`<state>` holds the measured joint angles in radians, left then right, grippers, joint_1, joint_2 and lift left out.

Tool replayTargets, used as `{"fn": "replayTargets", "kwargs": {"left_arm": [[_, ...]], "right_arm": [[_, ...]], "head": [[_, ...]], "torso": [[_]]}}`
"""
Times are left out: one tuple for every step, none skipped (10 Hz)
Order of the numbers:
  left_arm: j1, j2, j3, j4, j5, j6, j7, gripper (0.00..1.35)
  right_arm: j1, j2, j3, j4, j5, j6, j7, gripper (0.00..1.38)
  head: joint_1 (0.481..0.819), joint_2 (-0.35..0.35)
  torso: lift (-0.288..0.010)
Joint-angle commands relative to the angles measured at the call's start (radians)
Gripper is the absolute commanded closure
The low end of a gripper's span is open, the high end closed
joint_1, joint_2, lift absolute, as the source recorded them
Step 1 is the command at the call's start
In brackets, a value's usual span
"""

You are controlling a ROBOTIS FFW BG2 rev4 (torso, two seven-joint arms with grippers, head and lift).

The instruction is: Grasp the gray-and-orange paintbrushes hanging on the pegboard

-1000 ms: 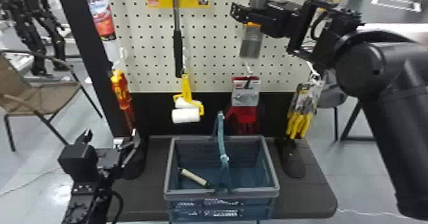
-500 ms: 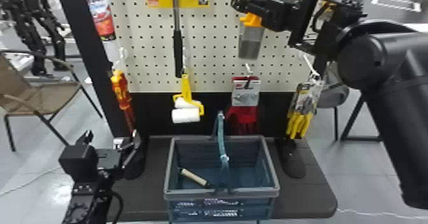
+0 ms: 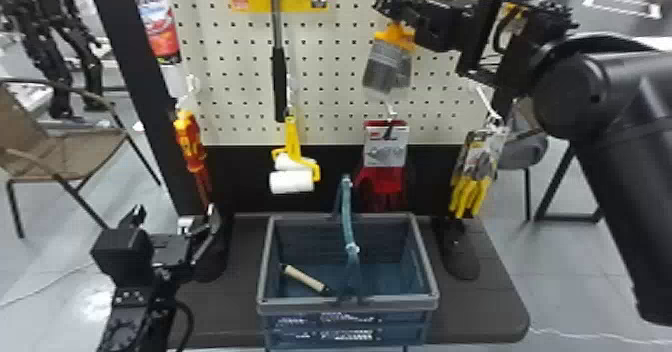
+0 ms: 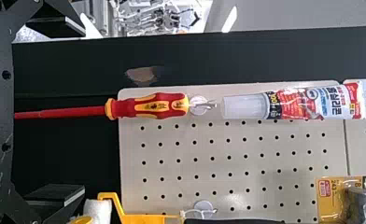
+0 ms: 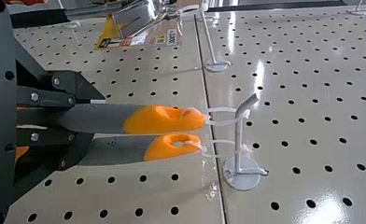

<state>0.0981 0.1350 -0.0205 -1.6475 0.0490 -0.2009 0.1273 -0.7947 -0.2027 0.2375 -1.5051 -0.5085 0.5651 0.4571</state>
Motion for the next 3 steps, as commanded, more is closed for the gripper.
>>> {"fn": "replayTargets", "kwargs": {"left_arm": [[0.0,0.0,0.001,0.0,0.0,0.0,0.0,0.12],[0.0,0.0,0.001,0.0,0.0,0.0,0.0,0.12],[0.0,0.0,0.001,0.0,0.0,0.0,0.0,0.12]], "right_arm": [[0.0,-0.001,0.002,0.003,-0.002,-0.005,0.0,1.13],[-0.001,-0.001,0.002,0.006,-0.002,-0.01,0.0,1.13],[-0.001,-0.001,0.003,0.008,-0.001,-0.011,0.0,1.13]], "head": [[0.549,0.0],[0.549,0.0],[0.549,0.0]], "torso": [[-0.1],[-0.1],[-0.1]]}}
